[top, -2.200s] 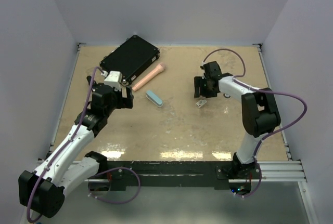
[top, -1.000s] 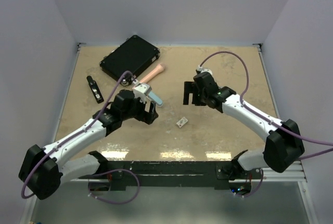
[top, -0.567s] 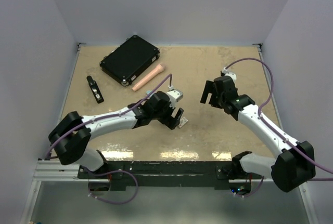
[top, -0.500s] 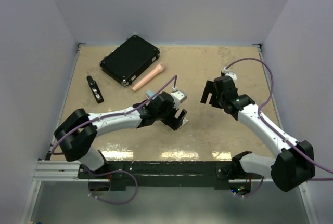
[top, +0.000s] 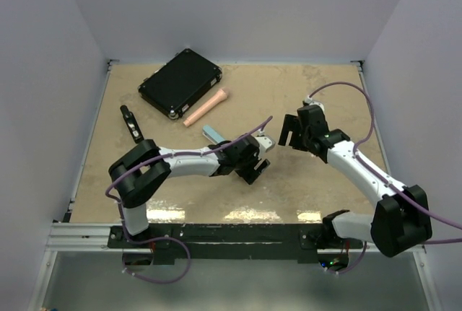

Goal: Load the staples into the stapler

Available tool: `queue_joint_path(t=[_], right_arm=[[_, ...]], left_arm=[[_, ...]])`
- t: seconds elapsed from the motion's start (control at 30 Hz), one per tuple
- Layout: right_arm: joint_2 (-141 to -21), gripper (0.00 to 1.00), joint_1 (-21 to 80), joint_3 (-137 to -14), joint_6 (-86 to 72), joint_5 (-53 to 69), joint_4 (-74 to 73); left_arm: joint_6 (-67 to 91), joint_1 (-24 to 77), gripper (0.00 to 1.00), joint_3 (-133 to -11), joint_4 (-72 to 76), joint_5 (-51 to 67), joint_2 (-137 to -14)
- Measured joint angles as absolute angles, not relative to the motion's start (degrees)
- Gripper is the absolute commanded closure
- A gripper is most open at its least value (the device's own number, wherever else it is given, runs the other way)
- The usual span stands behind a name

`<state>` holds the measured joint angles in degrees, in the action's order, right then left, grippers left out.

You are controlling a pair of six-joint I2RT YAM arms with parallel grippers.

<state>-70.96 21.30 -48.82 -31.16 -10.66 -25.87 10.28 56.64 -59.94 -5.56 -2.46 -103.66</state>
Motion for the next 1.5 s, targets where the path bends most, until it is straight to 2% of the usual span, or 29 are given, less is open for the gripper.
queue_joint_path(t=[0.07,0.17,0.37,0.6,0.67,0.87,1.0,1.07,1.33,1.5], right_arm=[[-71.7,0.15,21.3,-48.8,-30.7,-9.3,-25.6],[-72.0,0.16,21.3,-48.5,-30.1,-7.4,-24.9],[-73.6,0.19,21.3,-48.4,-27.8,-3.3,-24.6],[-76.8,0.17,22.0,-48.4,-24.2,2.0,-23.8],[-77.8,0.13,23.7,-48.4,-23.0,2.8,-23.5],[-79.2,0.12,30.2,-49.7,-18.9,2.9,-22.9],[-79.4,0.12,32.7,-51.5,-13.2,3.7,-22.4],[-79.6,0.16,33.5,-52.7,-9.4,4.4,-22.4],[-84.8,0.22,35.7,-57.8,2.4,5.6,-23.7],[-89.6,0.25,37.1,-58.3,7.7,5.5,-25.1]], left_arm=[[8.8,56.6,0.3,-60.2,-5.5,-2.5,-104.6],[6.4,56.6,0.32,-60.3,-5.4,-3.2,-105.2],[4.1,56.6,0.32,-60.2,-5.0,-6.4,-105.2],[3.4,54.7,0.29,-56.8,-3.6,-9.1,-102.7],[3.4,53.8,0.29,-55.7,-3.7,-10.0,-101.7],[4.0,52.1,0.25,-52.8,-4.5,-12.5,-98.8],[6.5,51.4,0.25,-48.7,-5.0,-12.7,-94.2],[8.4,50.7,0.25,-46.6,-5.2,-12.5,-91.1],[20.4,39.9,0.24,-39.7,-5.5,-10.6,-75.8],[25.3,37.9,0.24,-39.0,-5.9,-9.0,-71.4]])
